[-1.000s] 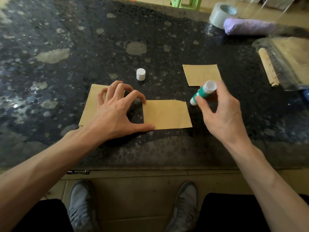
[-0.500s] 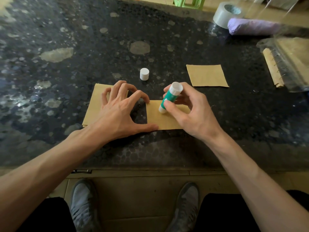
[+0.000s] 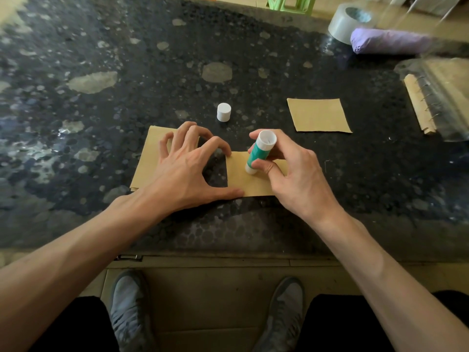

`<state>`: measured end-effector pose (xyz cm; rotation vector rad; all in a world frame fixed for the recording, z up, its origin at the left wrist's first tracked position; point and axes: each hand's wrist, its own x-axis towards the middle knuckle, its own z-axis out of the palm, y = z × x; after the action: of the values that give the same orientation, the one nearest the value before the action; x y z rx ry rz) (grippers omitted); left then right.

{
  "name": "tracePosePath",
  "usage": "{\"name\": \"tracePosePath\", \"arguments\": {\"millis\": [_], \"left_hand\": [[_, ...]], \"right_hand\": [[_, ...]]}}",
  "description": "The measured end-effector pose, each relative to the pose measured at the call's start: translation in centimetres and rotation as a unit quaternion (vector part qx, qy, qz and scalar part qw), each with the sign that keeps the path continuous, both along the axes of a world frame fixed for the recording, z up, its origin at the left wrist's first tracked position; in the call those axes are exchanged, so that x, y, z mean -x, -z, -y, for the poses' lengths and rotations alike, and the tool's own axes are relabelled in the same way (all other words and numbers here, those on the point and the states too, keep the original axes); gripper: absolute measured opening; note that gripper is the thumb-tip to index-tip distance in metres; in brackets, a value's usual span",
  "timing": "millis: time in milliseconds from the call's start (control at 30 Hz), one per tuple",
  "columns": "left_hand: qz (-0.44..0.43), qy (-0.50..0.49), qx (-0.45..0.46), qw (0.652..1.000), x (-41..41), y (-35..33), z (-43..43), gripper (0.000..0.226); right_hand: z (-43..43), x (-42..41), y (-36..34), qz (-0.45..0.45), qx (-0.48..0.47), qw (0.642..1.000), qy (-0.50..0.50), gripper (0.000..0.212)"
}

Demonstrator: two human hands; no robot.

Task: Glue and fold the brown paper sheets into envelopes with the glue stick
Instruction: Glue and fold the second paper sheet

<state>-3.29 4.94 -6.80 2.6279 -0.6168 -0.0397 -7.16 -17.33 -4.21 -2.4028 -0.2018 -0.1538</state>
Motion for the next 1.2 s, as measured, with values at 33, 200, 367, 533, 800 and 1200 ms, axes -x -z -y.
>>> {"name": "tracePosePath", "arguments": {"millis": [33,200,367,533,800,1200], "left_hand": [[0.002,0.0,0.001,1.0,0.0,0.0,0.0,0.082],[0.005,-0.002,0.002,1.0,0.1,0.0,0.0,0.082],[-0.003,0.0,0.0,1.0,0.1,-0.1,0.0,0.083],[-0.001,0.002,0.001,1.0,0.0,0.0,0.0,0.083],[-0.002,0.0,0.002,1.0,0.1,-0.2,0.0,0.085],[-0.005,0.004,0.001,1.0,-0.1,-0.1,-0.1,0.083]], "right_hand": [[0.0,0.1,0.1,0.001,0.008,1.0,-0.005,0.044],[0.0,0.3,0.4,0.016,0.031,0.999,-0.031,0.033],[-0.1,0.5,0.5,0.052,0.034,0.998,-0.019,0.026],[0.4,0.5,0.3,0.057,0.037,0.998,0.006,0.031],[1.3,0.8,-0.2,0.016,0.027,0.999,0.013,0.027],[1.5,1.1,-0.2,0.027,0.047,0.997,0.046,0.035]]}}
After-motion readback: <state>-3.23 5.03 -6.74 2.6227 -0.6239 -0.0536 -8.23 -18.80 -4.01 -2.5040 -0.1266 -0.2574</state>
